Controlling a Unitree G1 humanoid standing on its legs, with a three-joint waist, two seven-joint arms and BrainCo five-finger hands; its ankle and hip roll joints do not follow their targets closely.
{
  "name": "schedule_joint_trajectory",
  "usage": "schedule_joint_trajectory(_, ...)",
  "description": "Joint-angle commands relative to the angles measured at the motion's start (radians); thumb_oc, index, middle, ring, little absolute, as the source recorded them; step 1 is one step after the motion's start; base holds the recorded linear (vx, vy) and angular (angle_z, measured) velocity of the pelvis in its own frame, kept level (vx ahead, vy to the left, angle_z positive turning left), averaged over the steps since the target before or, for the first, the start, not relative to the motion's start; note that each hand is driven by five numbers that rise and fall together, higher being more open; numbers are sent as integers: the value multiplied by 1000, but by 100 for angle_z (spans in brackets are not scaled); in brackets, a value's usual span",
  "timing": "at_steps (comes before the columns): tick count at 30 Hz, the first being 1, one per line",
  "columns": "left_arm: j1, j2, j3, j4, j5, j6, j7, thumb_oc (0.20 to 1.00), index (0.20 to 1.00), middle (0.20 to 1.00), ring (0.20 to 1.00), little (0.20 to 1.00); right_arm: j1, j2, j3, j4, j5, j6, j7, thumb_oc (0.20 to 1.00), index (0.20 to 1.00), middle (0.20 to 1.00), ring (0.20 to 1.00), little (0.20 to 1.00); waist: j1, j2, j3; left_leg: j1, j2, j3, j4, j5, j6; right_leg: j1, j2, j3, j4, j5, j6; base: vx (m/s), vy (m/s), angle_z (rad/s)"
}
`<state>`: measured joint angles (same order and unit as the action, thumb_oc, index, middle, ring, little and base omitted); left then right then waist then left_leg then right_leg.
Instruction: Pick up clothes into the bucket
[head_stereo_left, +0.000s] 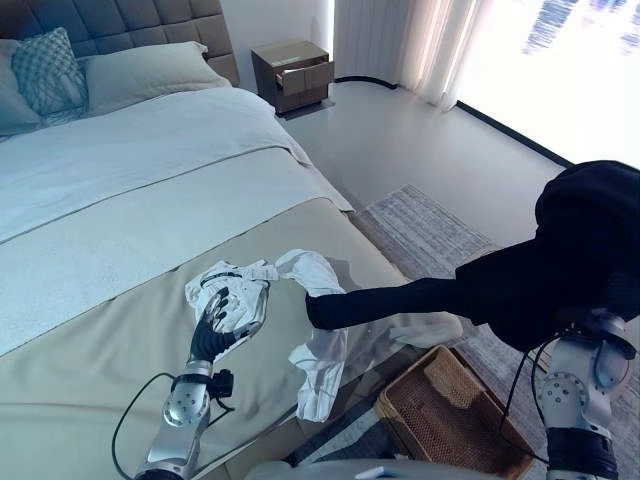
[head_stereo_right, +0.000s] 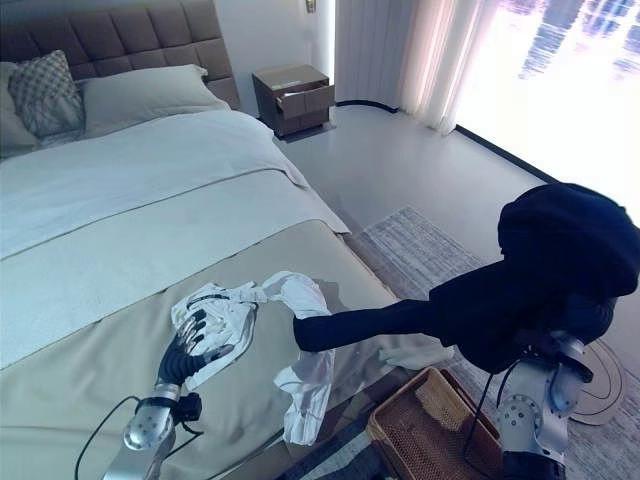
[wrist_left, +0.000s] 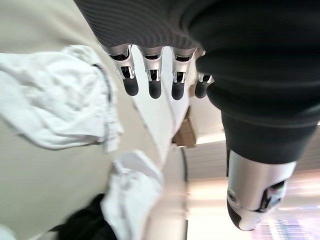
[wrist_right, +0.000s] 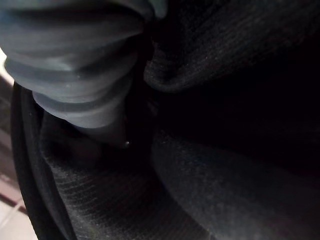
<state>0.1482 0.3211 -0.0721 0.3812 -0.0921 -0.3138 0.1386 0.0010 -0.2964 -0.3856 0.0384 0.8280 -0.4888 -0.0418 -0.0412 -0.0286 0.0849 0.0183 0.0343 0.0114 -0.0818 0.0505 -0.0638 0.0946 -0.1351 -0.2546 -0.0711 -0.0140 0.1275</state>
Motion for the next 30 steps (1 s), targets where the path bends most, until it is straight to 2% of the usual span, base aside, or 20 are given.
schedule_joint_trajectory(1,-69,25,63,12,37,-33,37,1000,1000,1000,1000,1000,-88,-62,-64,-133,29,-97,4,200,200,200,200,200,-11,-49,-31,-15,30,29,109,-94,15,-76,-54,43,45,77,34,33,0,-6)
schedule_joint_trajectory(10,-85,24,64,35,47,-28,59,1000,1000,1000,1000,1000,-134,-115,-74,-168,28,-100,-4,200,200,200,200,200,-13,-55,-35,-13,32,36,105,-102,14,-78,-50,50,40,75,38,-12,0,-2)
schedule_joint_trajectory(16,-92,24,57,55,46,-25,64,1000,1000,1000,1000,1000,-188,-200,-89,-177,30,-106,-10,200,200,200,200,200,-11,-65,-35,-18,29,39,107,-95,15,-85,-51,52,43,84,37,-13,2,-1)
schedule_joint_trajectory(18,-94,31,46,61,45,-20,61,1000,1000,1000,1000,1000,-231,-268,-86,-167,26,-107,-21,200,200,200,200,200,-8,-72,-38,-17,29,38,107,-95,15,-86,-51,53,43,86,37,-19,3,0)
schedule_joint_trajectory(21,-93,33,40,67,43,-17,60,1000,1000,1000,1000,1000,-255,-300,-78,-157,29,-106,-28,200,200,200,200,200,-6,-74,-42,-14,31,39,105,-104,13,-82,-48,53,41,80,40,11,-1,0)
schedule_joint_trajectory(23,-93,36,31,71,35,-14,56,1000,1000,1000,1000,1000,-297,-358,-65,-139,32,-102,-40,200,200,200,200,200,-3,-81,-42,-18,29,40,108,-95,13,-87,-49,53,44,89,38,-17,2,0)
schedule_joint_trajectory(30,-92,34,20,74,17,-6,55,1000,1000,1000,1000,1000,-364,-446,-63,-120,55,-108,-53,200,200,200,200,200,-3,-91,-45,-17,31,41,107,-93,12,-88,-45,56,45,90,37,0,0,0)
